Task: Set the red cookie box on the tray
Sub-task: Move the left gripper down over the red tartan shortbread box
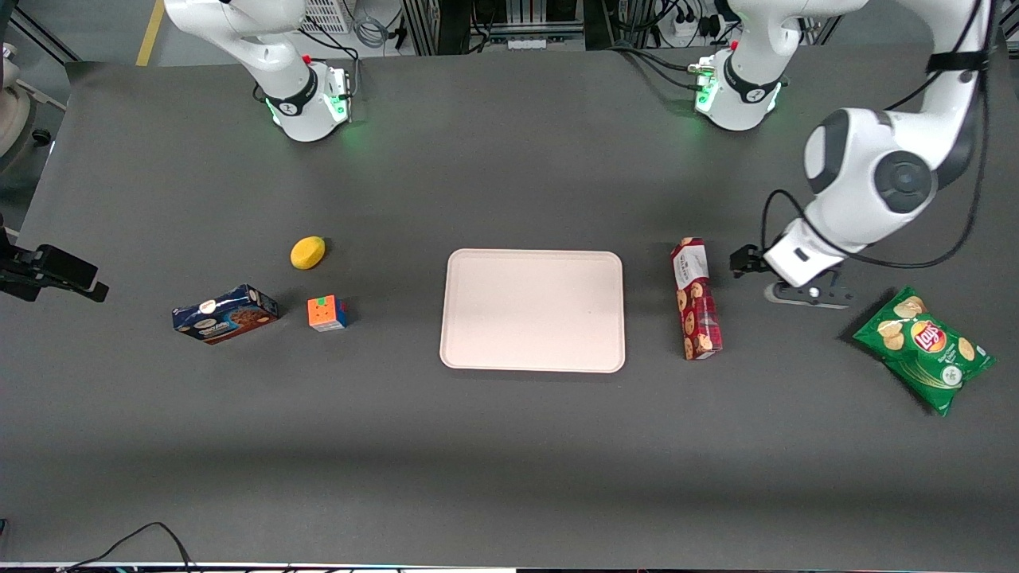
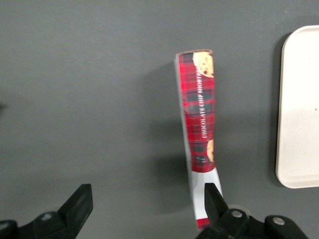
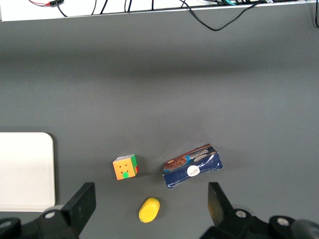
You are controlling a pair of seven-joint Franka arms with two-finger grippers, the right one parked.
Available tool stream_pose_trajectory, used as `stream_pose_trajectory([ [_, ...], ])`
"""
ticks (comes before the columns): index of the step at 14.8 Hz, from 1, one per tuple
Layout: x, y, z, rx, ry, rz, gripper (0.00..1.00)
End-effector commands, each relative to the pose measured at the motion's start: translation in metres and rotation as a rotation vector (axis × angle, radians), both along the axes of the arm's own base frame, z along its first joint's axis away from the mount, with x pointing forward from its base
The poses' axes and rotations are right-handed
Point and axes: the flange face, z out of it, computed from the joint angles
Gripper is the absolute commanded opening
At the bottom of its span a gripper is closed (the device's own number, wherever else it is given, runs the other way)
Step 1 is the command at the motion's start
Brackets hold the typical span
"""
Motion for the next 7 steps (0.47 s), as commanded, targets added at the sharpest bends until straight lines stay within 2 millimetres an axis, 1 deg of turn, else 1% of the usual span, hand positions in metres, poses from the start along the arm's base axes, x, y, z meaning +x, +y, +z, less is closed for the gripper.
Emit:
stream_pose_trajectory([
  [1, -0.006, -0.012, -0.037, -0.011, -0.034, 0.034, 1.0],
  [3, -0.011, -0.015, -0.058, -0.017, -0.047, 0.059, 1.0],
  [4, -0.012, -0.024, -0.066, -0.02, -0.043, 0.079, 1.0],
  [6, -0.014, -0.041, -0.075, -0.031, -0.047, 0.128, 1.0],
  [7, -0.014, -0.042, -0.08, -0.033, -0.049, 0.136, 1.0],
])
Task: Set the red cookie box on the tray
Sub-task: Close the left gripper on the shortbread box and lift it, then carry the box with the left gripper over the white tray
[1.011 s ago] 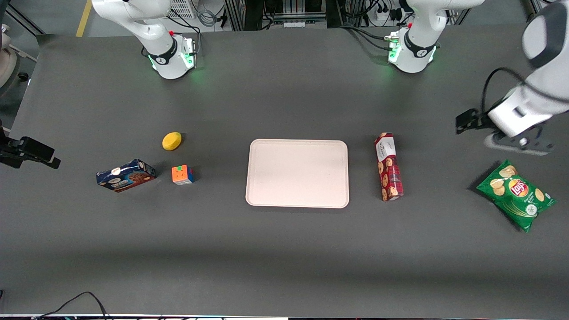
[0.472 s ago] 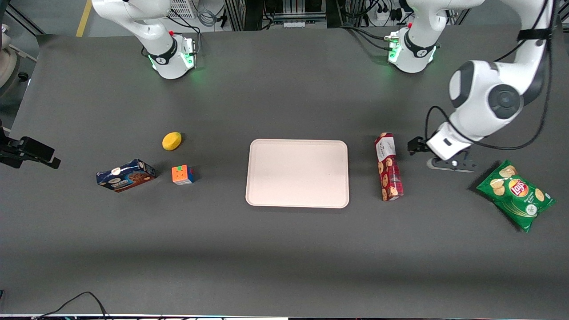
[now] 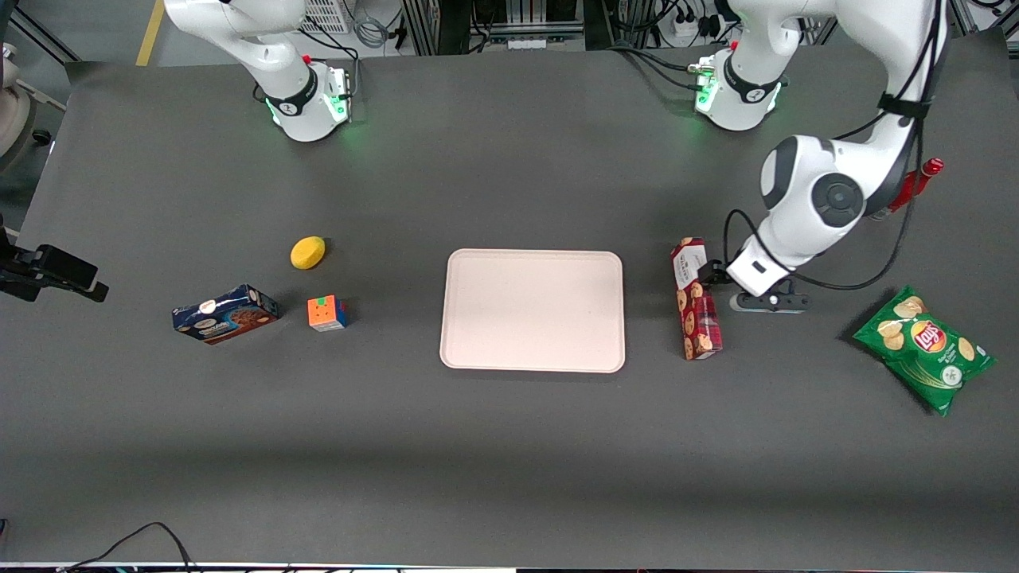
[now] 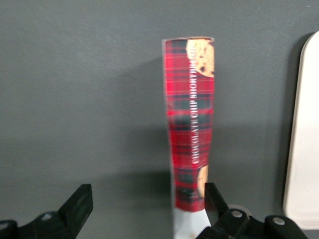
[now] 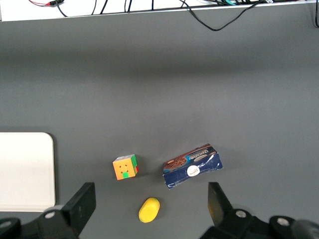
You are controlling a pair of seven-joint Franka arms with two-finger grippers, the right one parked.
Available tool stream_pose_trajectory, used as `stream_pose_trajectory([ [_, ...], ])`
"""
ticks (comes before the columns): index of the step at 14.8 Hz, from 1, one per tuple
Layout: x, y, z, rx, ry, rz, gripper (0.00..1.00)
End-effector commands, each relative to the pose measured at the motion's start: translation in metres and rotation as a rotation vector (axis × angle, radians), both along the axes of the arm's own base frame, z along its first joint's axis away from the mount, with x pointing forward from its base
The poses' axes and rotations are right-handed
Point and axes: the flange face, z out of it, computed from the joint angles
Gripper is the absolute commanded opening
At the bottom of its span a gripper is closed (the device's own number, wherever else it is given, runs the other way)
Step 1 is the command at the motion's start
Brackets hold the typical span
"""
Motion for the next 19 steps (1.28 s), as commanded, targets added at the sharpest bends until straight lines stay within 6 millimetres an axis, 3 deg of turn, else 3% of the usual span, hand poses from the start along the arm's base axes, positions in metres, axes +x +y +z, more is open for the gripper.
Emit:
stream_pose_trajectory([
  [1, -0.003, -0.019, -0.013, -0.016, -0.013, 0.053, 1.0],
  [5, -0.001, -0.021, -0.034, -0.029, -0.026, 0.059, 0.99],
  [6, -0.002, -0.025, -0.038, -0.03, -0.027, 0.054, 0.94],
  [7, -0.002, -0.026, -0.039, -0.031, -0.027, 0.053, 0.8],
  [11, -0.002, -0.026, -0.039, -0.031, -0.026, 0.058, 0.09],
  [12, -0.001, -0.027, -0.038, -0.032, -0.028, 0.056, 0.0],
  [16, 0.006, -0.028, -0.013, -0.034, -0.061, 0.053, 0.0],
  [19, 0.019, -0.036, 0.032, -0.023, -0.041, 0.021, 0.0],
])
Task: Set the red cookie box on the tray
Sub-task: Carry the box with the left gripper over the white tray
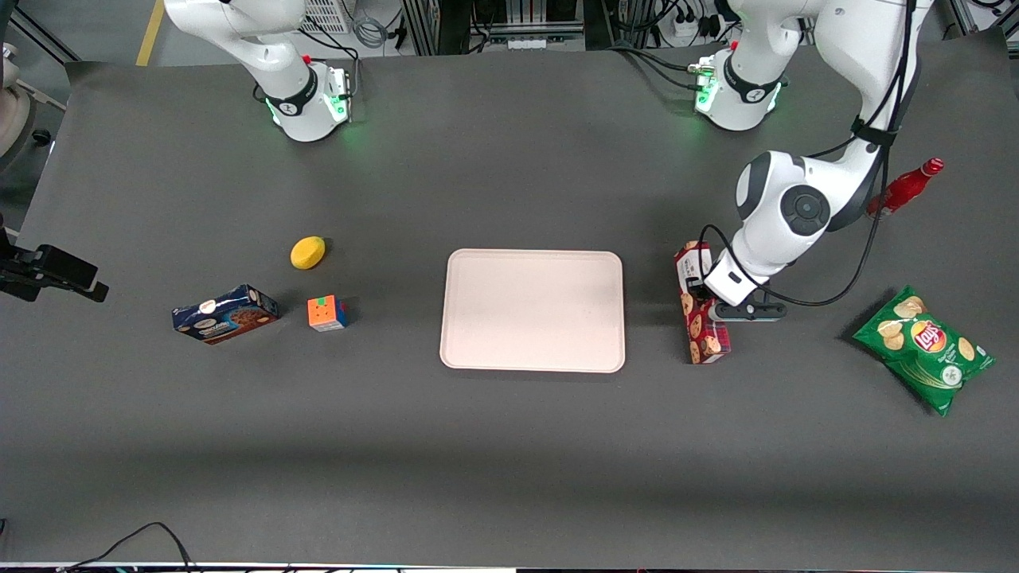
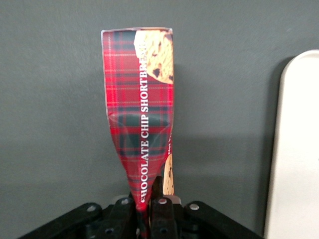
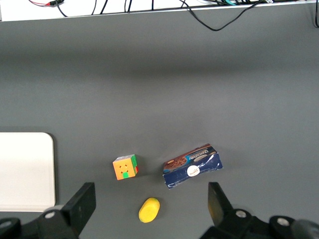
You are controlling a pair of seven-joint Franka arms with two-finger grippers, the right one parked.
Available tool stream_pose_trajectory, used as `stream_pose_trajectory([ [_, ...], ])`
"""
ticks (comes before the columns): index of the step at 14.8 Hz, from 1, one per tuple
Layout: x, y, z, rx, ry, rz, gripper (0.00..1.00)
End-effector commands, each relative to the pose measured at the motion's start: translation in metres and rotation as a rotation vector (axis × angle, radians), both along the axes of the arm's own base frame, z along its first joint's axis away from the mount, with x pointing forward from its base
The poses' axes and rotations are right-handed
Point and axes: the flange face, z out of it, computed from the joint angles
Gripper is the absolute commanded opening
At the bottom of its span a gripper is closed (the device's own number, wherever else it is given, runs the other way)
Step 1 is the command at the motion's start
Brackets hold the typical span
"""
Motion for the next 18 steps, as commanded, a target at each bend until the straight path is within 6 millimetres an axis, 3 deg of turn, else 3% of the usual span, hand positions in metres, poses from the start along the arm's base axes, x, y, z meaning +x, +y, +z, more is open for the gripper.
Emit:
stream_pose_trajectory([
  [1, 0.017, -0.022, 0.073, 0.015, 0.034, -0.036, 0.0],
  [4, 0.029, -0.07, 0.129, -0.002, 0.041, -0.092, 0.0],
  [7, 0.016, -0.125, 0.149, -0.029, 0.029, -0.064, 0.0],
  [9, 0.004, -0.155, 0.139, -0.024, 0.038, -0.053, 0.0],
  [12, -0.007, -0.185, 0.105, 0.051, 0.022, -0.072, 0.0],
  [18, -0.012, -0.216, 0.041, 0.041, 0.01, -0.059, 0.0],
])
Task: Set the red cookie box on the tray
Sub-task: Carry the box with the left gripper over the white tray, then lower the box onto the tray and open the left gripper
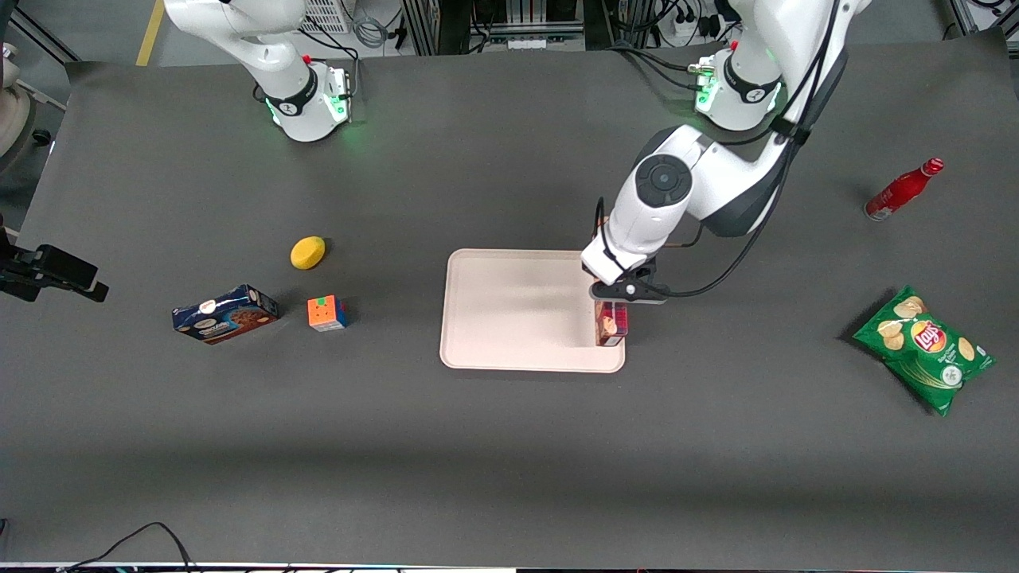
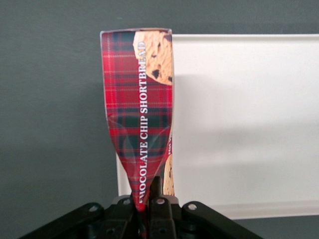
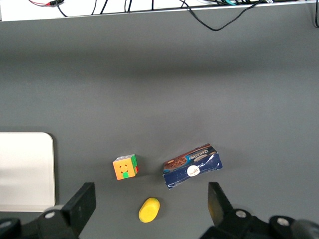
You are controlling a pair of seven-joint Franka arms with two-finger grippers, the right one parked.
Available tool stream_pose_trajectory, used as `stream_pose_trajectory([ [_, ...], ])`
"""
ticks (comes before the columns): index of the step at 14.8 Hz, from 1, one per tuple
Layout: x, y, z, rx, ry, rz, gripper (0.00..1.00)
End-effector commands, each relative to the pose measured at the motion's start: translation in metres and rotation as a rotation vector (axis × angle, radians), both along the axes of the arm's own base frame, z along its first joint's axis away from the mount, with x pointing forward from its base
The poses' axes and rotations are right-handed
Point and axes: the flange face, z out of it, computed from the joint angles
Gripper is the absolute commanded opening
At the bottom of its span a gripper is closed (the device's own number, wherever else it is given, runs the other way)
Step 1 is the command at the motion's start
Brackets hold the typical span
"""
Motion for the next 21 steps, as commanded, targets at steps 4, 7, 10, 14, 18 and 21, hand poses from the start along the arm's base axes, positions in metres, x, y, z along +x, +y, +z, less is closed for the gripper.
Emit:
stream_pose_trajectory([
  [4, 0.0, -0.018, -0.038, 0.027, -0.032, -0.009, 0.0],
  [7, -0.003, -0.02, -0.051, 0.032, -0.016, -0.001, 0.0],
  [10, -0.007, -0.025, -0.06, 0.027, -0.011, -0.01, 0.0],
  [14, 0.0, -0.017, -0.063, 0.042, -0.021, 0.001, 0.37],
  [18, 0.01, -0.009, -0.052, 0.032, -0.051, 0.018, 1.0],
  [21, 0.032, 0.018, -0.011, 0.044, -0.12, 0.054, 1.0],
])
